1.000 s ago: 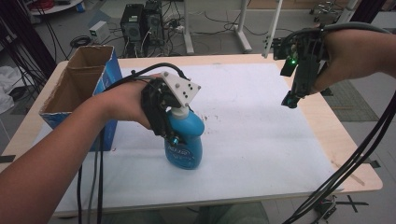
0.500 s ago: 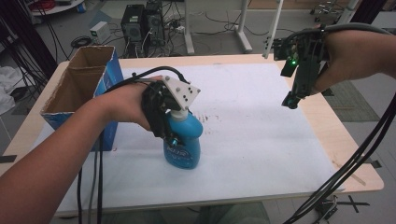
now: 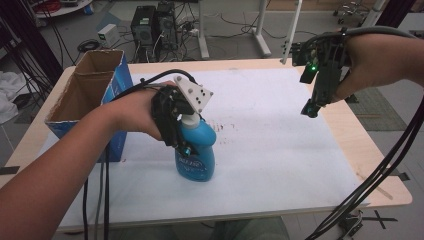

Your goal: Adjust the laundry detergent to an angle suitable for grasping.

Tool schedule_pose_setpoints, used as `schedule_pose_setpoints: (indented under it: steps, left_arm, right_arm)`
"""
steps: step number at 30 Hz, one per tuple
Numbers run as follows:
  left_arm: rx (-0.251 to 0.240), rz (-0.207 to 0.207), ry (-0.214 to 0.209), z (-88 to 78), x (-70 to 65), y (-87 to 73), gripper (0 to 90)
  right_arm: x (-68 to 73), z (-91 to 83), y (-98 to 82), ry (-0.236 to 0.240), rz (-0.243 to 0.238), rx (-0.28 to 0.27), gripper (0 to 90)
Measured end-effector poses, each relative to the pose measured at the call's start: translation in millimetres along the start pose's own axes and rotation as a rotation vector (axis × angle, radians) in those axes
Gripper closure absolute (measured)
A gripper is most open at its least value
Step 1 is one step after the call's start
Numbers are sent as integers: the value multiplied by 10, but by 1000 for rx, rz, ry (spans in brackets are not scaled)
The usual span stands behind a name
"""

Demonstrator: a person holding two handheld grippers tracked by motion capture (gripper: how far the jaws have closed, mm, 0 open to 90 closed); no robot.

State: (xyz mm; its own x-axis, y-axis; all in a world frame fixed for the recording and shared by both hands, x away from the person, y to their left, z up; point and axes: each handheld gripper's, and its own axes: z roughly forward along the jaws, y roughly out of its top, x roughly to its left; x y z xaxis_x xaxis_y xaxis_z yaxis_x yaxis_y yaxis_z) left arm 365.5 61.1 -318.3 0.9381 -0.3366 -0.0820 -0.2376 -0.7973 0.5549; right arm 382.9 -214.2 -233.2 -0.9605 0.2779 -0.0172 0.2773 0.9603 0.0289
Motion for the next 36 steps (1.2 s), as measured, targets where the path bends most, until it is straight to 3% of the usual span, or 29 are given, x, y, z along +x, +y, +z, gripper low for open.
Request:
schedule_pose_setpoints:
  steps: [2, 7, 11, 21, 36]
  left_arm:
    - [-4, -20, 5, -10, -8, 6, 359]
    - [9, -27, -12, -8, -24, 17, 340]
    - [-6, -37, -7, -47, -34, 31, 312]
    - [25, -78, 6, -72, -111, 60, 254]
    - [128, -145, 67, -201, -196, 56, 165]
  right_arm:
    - [-2, 3, 0, 0, -1, -5, 8]
    - [-3, -1, 10, -1, -2, -3, 9]
    - [-6, 0, 18, -1, -10, -11, 9]
    - [1, -5, 36, -2, -17, -15, 8]
    - [28, -15, 85, -4, -38, -27, 8]
